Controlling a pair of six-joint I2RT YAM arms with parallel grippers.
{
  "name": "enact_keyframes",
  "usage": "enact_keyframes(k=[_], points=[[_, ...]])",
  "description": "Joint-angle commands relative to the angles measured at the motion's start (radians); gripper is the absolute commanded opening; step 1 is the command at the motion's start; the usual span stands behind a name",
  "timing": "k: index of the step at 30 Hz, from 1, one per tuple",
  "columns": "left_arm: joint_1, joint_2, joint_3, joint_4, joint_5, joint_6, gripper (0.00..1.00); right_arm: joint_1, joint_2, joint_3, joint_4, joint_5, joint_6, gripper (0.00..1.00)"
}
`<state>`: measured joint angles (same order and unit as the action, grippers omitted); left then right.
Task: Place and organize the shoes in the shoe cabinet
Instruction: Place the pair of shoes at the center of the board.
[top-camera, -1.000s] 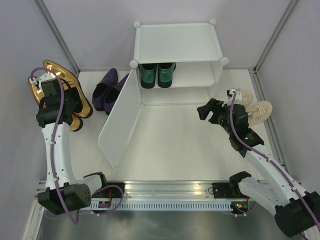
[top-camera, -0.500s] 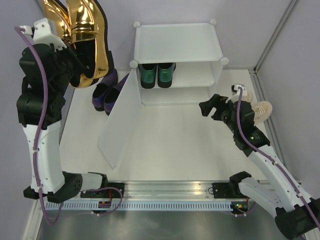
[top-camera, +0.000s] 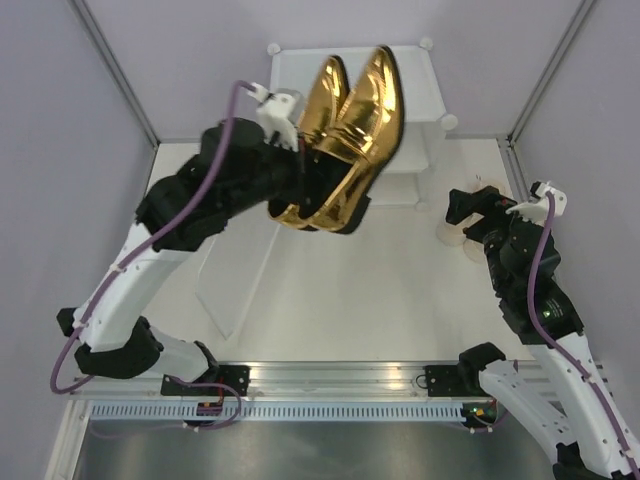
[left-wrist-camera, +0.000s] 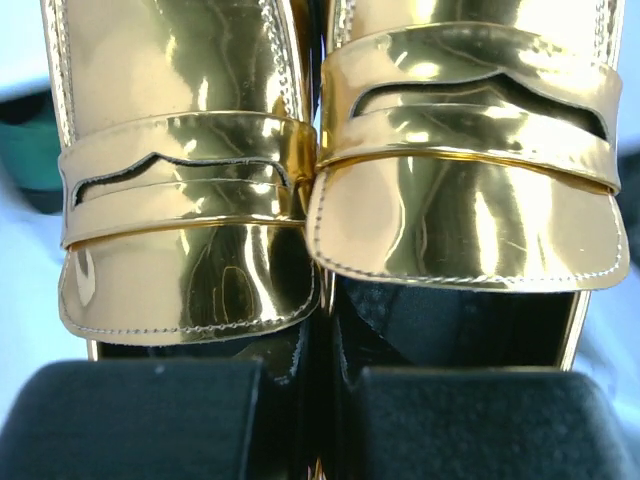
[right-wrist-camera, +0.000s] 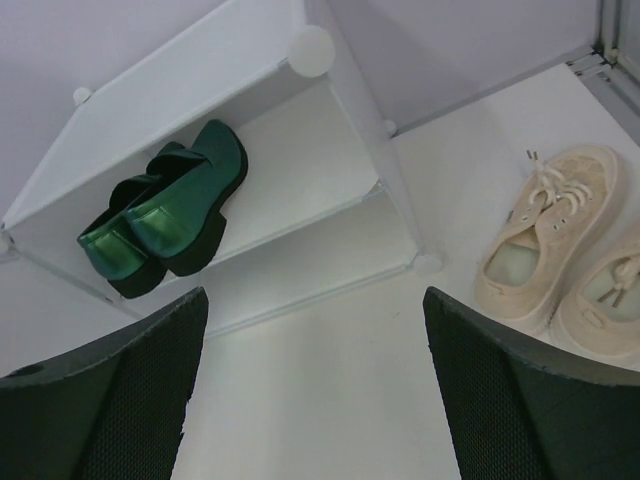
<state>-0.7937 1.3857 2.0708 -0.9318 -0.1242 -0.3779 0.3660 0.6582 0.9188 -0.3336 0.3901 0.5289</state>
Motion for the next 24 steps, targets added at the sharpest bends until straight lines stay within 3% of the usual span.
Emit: enact_keyframes(k=[1,4,8,9,12,13,14,24], points=[[-0.159,-0.018,0.022,0.200,-0.176,0.073,0.02,-0.004,-0.019,0.043,-0.054,0.122,0.017,0.91],[-0.268,-0.014,-0.085,0.200,-0.296,0.045,0.02,-0.004,-0.048,0.043,-0.077,0.180,0.034,0.91],[-0.285,-0.059,-0.367,0.217,-0.432,-0.146,0.02,-0.004,-0.116,0.023,-0.113,0.282,0.083,0.90],[-0.283,-0.066,-0.415,0.235,-0.433,-0.229,0.02,-0.004,-0.129,0.017,-0.119,0.295,0.085,0.90],[-0.283,-0.085,-0.599,0.263,-0.420,-0.253,0.02,-0.004,-0.161,-0.003,-0.119,0.317,0.088,0.90],[-0.283,-0.079,-0.636,0.378,-0.381,-0.330,0.02,-0.002,-0.164,-0.014,-0.117,0.308,0.083,0.90],[-0.285,-0.053,-0.673,0.393,-0.343,-0.351,0.02,-0.004,-0.164,-0.017,-0.119,0.296,0.083,0.90],[-0.317,0.202,-0.692,0.401,-0.189,-0.487,0.02,-0.004,-0.126,-0.049,-0.114,0.254,0.088,0.90]])
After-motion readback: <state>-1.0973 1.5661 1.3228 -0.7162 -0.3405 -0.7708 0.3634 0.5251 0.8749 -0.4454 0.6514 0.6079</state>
